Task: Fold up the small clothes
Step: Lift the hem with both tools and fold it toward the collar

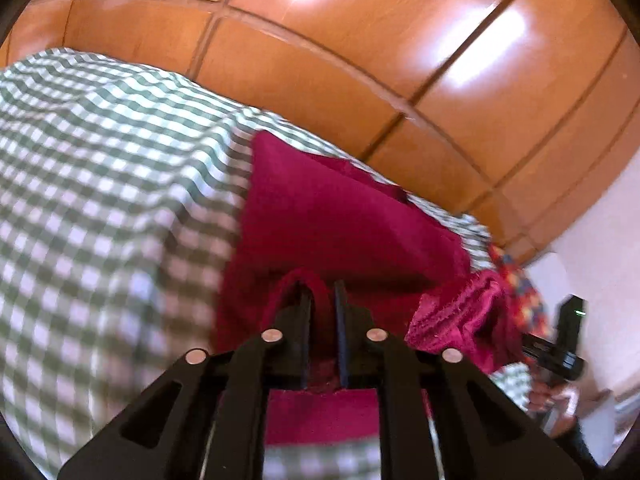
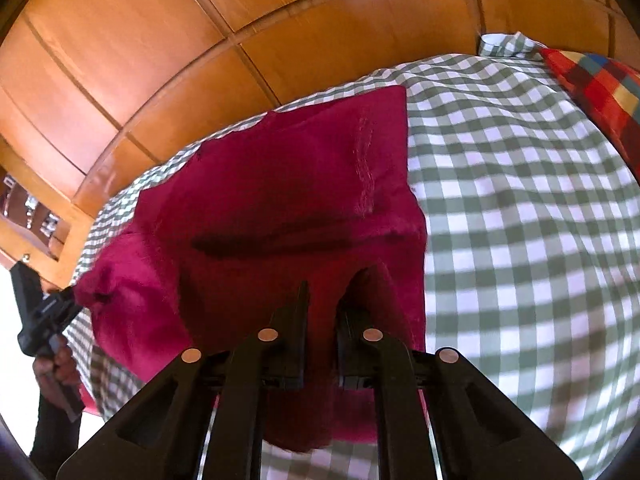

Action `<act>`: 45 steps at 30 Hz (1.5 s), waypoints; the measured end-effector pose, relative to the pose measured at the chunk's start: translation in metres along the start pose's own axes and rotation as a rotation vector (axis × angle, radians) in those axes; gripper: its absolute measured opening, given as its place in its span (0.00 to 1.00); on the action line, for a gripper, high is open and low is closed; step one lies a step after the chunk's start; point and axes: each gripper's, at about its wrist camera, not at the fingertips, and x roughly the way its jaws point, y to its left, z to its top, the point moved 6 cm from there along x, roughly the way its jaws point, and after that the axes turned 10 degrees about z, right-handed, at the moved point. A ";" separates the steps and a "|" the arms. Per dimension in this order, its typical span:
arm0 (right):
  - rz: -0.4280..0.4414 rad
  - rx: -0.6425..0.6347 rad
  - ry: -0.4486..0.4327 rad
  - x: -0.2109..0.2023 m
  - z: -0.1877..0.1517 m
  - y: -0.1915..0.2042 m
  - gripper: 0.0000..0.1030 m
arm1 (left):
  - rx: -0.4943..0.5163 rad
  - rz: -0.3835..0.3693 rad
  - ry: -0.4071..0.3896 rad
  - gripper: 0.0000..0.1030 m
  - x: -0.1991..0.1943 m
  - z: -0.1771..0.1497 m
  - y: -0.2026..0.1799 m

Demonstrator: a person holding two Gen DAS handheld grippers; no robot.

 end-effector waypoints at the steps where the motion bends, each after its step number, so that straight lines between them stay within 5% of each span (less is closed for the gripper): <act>1: 0.016 0.006 0.002 0.001 0.003 -0.001 0.28 | -0.007 0.012 0.020 0.20 0.012 0.007 0.005; 2: 0.051 0.021 0.006 -0.001 0.004 -0.001 0.48 | -0.033 0.010 0.041 0.37 0.020 0.010 0.010; 4: 0.088 0.034 -0.034 -0.015 0.003 -0.001 0.72 | -0.115 -0.013 0.031 0.65 0.022 0.015 0.025; 5: 0.088 0.030 -0.056 -0.024 0.000 -0.002 0.74 | -0.142 -0.030 0.017 0.66 0.019 0.015 0.031; 9: 0.081 0.048 -0.064 -0.048 -0.024 -0.017 0.75 | -0.171 -0.042 0.001 0.66 0.003 -0.005 0.055; 14: 0.004 0.023 -0.011 -0.036 -0.063 -0.032 0.74 | -0.065 -0.036 0.034 0.58 -0.013 -0.055 0.051; 19: -0.029 -0.004 -0.013 -0.010 -0.057 -0.033 0.37 | 0.026 0.025 0.052 0.55 -0.005 -0.080 0.037; 21: -0.061 -0.040 0.020 -0.002 -0.058 -0.030 0.25 | 0.023 0.040 0.059 0.47 0.002 -0.078 0.038; 24: -0.044 -0.041 0.024 -0.013 -0.064 -0.026 0.20 | 0.042 0.043 0.075 0.27 0.010 -0.079 0.033; 30: -0.046 -0.063 0.052 -0.048 -0.097 -0.019 0.19 | 0.126 0.024 0.082 0.19 -0.013 -0.098 0.022; 40: -0.060 -0.073 0.147 -0.092 -0.169 -0.023 0.22 | 0.145 -0.032 0.195 0.25 -0.073 -0.181 0.022; 43: -0.083 -0.075 0.109 -0.096 -0.156 -0.024 0.37 | 0.175 0.030 0.164 0.43 -0.079 -0.177 0.024; 45: -0.106 -0.074 0.054 -0.098 -0.139 -0.025 0.56 | 0.188 0.046 0.116 0.49 -0.082 -0.164 0.024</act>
